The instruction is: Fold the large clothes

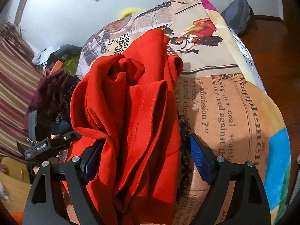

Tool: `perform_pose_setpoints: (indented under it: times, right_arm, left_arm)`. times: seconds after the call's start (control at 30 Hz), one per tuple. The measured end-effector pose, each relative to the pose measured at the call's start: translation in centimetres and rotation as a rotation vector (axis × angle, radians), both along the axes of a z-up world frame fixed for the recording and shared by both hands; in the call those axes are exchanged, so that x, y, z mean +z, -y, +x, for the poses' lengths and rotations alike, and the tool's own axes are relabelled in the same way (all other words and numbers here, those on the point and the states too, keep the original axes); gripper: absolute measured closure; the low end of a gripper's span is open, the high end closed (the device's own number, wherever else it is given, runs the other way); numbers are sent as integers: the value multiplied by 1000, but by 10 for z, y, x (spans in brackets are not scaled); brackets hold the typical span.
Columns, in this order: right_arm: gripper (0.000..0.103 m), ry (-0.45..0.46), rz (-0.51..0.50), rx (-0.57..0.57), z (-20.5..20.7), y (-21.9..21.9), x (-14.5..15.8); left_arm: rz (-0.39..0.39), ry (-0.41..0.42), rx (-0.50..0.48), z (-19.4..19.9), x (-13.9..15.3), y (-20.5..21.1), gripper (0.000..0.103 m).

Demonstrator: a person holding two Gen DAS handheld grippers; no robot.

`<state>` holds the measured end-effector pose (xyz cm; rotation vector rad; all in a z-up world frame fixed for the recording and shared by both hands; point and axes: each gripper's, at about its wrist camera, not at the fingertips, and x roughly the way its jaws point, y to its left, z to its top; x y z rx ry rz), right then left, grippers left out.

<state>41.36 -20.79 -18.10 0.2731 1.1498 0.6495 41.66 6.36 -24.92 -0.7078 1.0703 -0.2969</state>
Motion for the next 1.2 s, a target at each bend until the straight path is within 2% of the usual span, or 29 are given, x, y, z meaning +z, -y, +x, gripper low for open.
perform_pose_setpoints:
  times: [0.03, 0.07, 0.1, 0.17, 0.3, 0.33, 0.4, 0.5, 0.63, 0.73, 0.93, 1.07, 1.2]
  right_arm:
    - [22, 0, 5, 2, 2, 0, 0]
    - [29, -6, 17, 11, 1, -1, 1]
    - [41, -22, 42, 25, 1, -2, 1]
    - [52, -57, 74, 22, 2, -1, 0]
    - [74, -57, 87, 4, -5, 0, 10]
    - [77, -48, 92, 2, -8, 0, 16]
    - [83, -35, 102, 1, -14, -1, 28]
    - [86, -5, 114, 19, -21, -10, 50]
    - [87, 84, 73, 52, -34, -29, 85]
    - [87, 145, 47, 74, -41, -43, 110]
    - [87, 255, 99, 88, -39, -80, 164]
    - [87, 333, 138, 129, -29, -129, 200]
    - [87, 404, 177, 187, -22, -193, 227]
  left_arm:
    - [-30, -7, -4, 1, -1, 0, 18]
    - [-47, -16, -2, 3, -2, 1, 18]
    - [-56, -20, 0, 4, -2, 1, 18]
    - [-56, -26, -1, 4, -1, 0, 23]
    - [-50, -17, 7, -4, 11, -4, 49]
    - [-49, -11, 5, -7, 15, -5, 57]
    - [-32, 12, -10, -13, 30, -6, 67]
    - [25, 49, -42, -23, 54, -2, 75]
    - [155, 140, -81, -39, 101, 8, 78]
    - [194, 205, -67, -50, 138, -2, 79]
    - [220, 348, 5, -63, 223, -55, 81]
    - [289, 438, 78, -67, 274, -96, 81]
    - [310, 479, 180, -74, 304, -158, 81]
